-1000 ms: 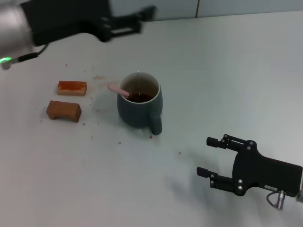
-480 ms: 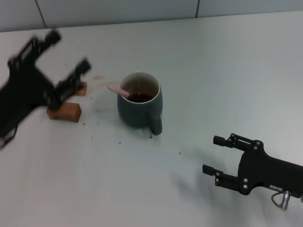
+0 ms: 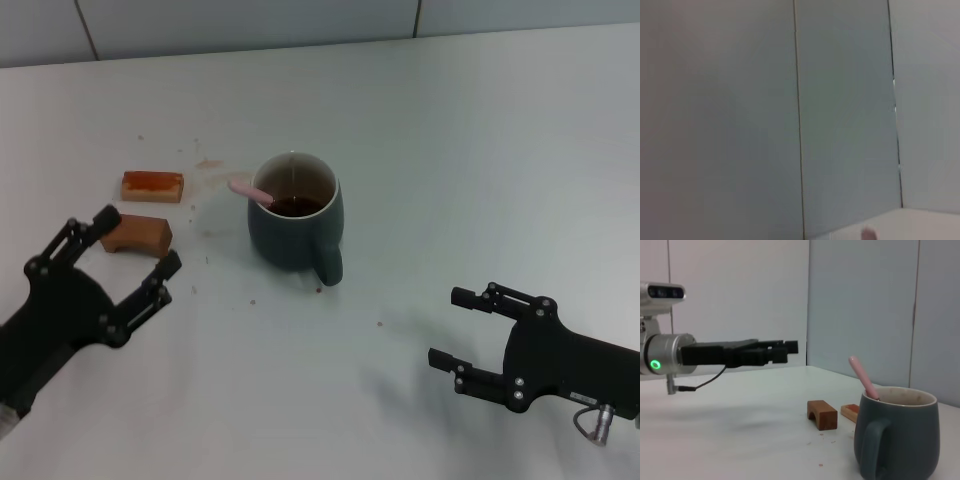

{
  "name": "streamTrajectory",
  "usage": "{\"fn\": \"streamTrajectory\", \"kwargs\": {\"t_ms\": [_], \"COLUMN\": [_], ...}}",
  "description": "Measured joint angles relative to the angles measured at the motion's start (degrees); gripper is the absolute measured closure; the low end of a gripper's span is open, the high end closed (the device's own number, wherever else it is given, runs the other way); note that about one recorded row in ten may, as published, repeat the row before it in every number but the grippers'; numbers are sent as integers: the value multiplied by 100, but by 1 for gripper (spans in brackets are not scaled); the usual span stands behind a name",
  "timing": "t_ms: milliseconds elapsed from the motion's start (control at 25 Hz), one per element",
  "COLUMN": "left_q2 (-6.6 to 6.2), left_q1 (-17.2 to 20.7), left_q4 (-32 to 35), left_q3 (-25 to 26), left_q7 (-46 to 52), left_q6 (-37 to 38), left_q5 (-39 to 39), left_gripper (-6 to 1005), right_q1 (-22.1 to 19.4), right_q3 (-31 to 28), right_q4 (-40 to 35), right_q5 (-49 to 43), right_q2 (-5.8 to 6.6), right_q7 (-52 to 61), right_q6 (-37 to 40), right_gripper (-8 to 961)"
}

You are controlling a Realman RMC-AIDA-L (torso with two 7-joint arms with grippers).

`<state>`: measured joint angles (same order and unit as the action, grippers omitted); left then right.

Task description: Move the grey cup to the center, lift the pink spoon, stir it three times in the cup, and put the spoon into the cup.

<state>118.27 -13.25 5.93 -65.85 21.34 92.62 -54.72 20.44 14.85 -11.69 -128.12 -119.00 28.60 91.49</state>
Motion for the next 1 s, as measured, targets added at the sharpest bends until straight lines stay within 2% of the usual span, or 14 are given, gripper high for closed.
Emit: {"fn": "streamTrajectory", "kwargs": {"t_ms": [120,200,360,1000], "left_q2": [0,-15,-13,29], "left_q1": [0,296,398,342], "left_q4": [0,-63,-114,-296], "left_q3": [0,-337,-620,-969], "left_q7": [0,-76,-126,-483], "left_q6": [0,-90,-130,-396], "left_q5": [0,1,4,-2], "left_gripper": [193,193,193,193], "right_q1": [-7,-9,-3,16], "right_q3": [0,0,0,120], "right_q4": [0,0,1,11], "right_q5": [0,0,0,-58], "right_q2": [0,0,0,0], "right_q7": [-2,-3,-4,-4], "right_q6": [0,0,0,-44], "right_gripper": [224,224,223,223]}}
